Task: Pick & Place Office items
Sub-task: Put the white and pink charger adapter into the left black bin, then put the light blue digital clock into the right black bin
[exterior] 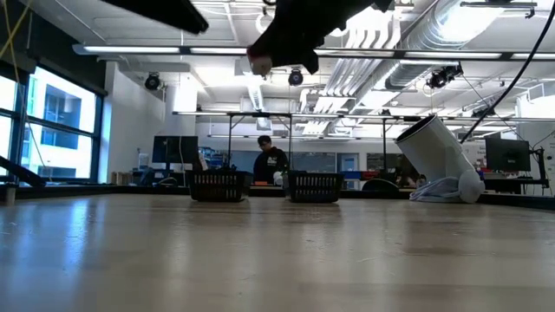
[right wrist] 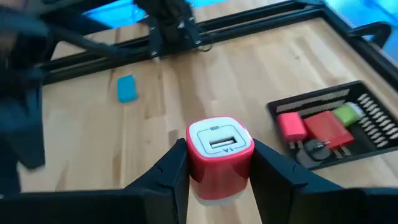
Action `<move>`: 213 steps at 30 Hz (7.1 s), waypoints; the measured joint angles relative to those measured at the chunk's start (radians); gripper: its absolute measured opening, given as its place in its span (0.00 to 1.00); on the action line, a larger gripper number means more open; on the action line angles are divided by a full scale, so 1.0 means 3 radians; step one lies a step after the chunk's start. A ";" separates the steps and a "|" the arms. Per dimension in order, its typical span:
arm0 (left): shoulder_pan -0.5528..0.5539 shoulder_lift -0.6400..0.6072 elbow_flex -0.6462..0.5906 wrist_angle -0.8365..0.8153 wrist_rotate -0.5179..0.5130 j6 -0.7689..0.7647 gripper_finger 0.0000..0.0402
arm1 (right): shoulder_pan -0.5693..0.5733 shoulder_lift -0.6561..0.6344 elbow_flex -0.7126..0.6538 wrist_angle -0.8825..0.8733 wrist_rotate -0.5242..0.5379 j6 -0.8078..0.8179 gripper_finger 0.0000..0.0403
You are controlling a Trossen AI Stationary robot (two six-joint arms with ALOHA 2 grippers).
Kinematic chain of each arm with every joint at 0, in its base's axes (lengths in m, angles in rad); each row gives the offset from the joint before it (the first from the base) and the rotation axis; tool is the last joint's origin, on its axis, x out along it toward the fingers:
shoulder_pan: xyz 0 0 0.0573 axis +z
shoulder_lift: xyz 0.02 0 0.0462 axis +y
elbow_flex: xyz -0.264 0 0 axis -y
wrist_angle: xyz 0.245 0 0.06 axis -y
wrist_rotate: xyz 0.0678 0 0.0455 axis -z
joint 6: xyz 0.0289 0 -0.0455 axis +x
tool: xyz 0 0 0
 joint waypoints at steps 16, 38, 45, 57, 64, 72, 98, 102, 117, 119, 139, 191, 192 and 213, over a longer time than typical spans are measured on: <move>0.0214 0.0000 0.0000 -0.0047 0.1046 -0.0242 0.53 | -0.0588 0.0401 0.0010 0.0753 -0.0562 0.0040 0.30; 0.0333 0.0000 0.0000 0.0013 0.1267 -0.0238 0.53 | -0.0866 0.0931 0.0000 0.1189 -0.0803 0.0263 0.30; 0.0346 0.0000 0.0000 0.0011 0.1301 -0.0237 0.53 | -0.0866 0.1079 0.0000 0.1331 -0.0816 0.0269 0.30; 0.0345 0.0001 0.0000 0.0012 0.1302 -0.0237 0.53 | -0.0908 0.1080 0.0001 0.1403 -0.0608 0.0258 0.30; 0.0345 0.0000 0.0000 0.0012 0.1328 -0.0256 0.53 | -0.0907 0.1080 0.0001 0.1628 -0.0539 0.0259 0.41; 0.0345 0.0000 0.0000 0.0005 0.1450 -0.0335 0.53 | -0.0907 0.1080 0.0001 0.1800 -0.0510 0.0337 0.66; 0.0336 0.0001 0.0000 -0.1457 0.1662 -0.1182 0.53 | -0.0244 0.0423 0.0003 0.0279 -0.1161 0.0118 0.71; 0.0336 0.0000 -0.0001 -0.1766 0.1813 -0.1418 0.53 | -0.0010 0.0220 0.0006 -0.0140 -0.1084 0.0076 0.71; 0.0329 -0.0003 -0.0001 -0.2636 0.2455 -0.2134 0.53 | 0.0826 -0.0041 0.0000 -0.1248 -0.0387 0.0348 0.71; 0.0321 -0.0003 -0.0001 -0.2667 0.2551 -0.2198 0.53 | 0.0953 -0.0057 0.0004 -0.1278 -0.0261 0.0376 0.71; -0.0177 -0.0003 -0.0150 -0.2909 0.3409 -0.2728 0.53 | 0.1425 -0.0093 0.0001 -0.1349 0.0544 0.0627 0.71; -0.0317 -0.0380 -0.0985 -0.1928 0.3044 -0.2579 0.51 | 0.1433 -0.0090 0.0001 -0.1131 0.0525 0.0675 0.71; -0.0317 -0.0379 -0.0986 -0.1911 0.3044 -0.2578 0.51 | 0.1433 -0.0090 0.0001 -0.1131 0.0525 0.0675 0.71; -0.0263 -0.0392 -0.1424 -0.1405 0.3214 -0.2619 0.49 | 0.1433 -0.0090 0.0001 -0.1079 0.0511 0.0675 0.71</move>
